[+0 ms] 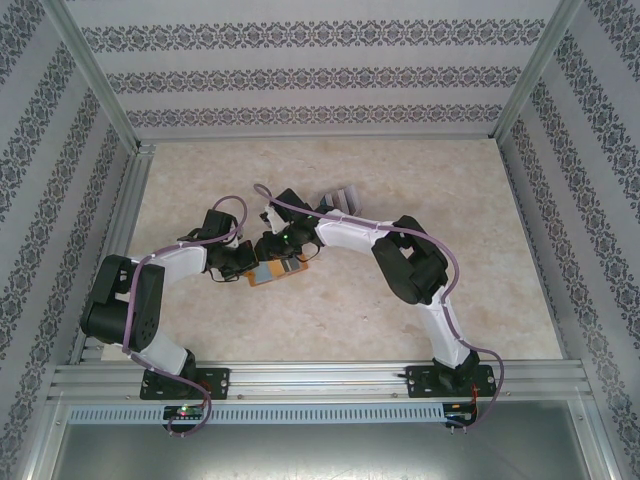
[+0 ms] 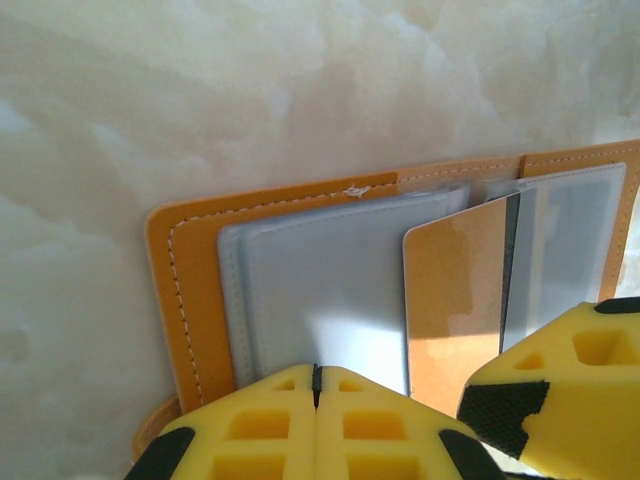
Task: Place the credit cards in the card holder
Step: Insert the credit card into the card slot.
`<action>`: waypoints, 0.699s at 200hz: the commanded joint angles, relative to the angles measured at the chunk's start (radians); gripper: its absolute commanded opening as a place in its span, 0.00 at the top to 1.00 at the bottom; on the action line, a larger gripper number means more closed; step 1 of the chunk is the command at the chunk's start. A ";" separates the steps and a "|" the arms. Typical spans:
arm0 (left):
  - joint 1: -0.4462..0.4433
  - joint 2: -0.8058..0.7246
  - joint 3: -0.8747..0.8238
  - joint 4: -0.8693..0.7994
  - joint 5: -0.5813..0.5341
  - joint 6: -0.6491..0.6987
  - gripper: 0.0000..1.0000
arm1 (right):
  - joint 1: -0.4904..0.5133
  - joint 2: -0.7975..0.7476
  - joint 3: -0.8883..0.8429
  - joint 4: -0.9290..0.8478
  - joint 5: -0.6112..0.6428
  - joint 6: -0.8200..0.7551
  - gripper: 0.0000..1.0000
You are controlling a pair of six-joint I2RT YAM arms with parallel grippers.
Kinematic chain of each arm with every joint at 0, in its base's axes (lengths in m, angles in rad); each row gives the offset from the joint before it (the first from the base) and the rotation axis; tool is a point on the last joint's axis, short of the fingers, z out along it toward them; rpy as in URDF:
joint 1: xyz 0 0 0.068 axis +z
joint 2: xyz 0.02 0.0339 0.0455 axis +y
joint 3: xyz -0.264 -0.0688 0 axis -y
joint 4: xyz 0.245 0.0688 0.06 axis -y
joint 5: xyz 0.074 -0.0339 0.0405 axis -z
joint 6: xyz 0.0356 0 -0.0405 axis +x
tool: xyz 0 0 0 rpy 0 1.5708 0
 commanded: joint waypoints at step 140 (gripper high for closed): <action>0.001 0.002 -0.034 -0.027 -0.032 -0.003 1.00 | -0.028 -0.006 -0.063 -0.164 0.219 -0.057 0.71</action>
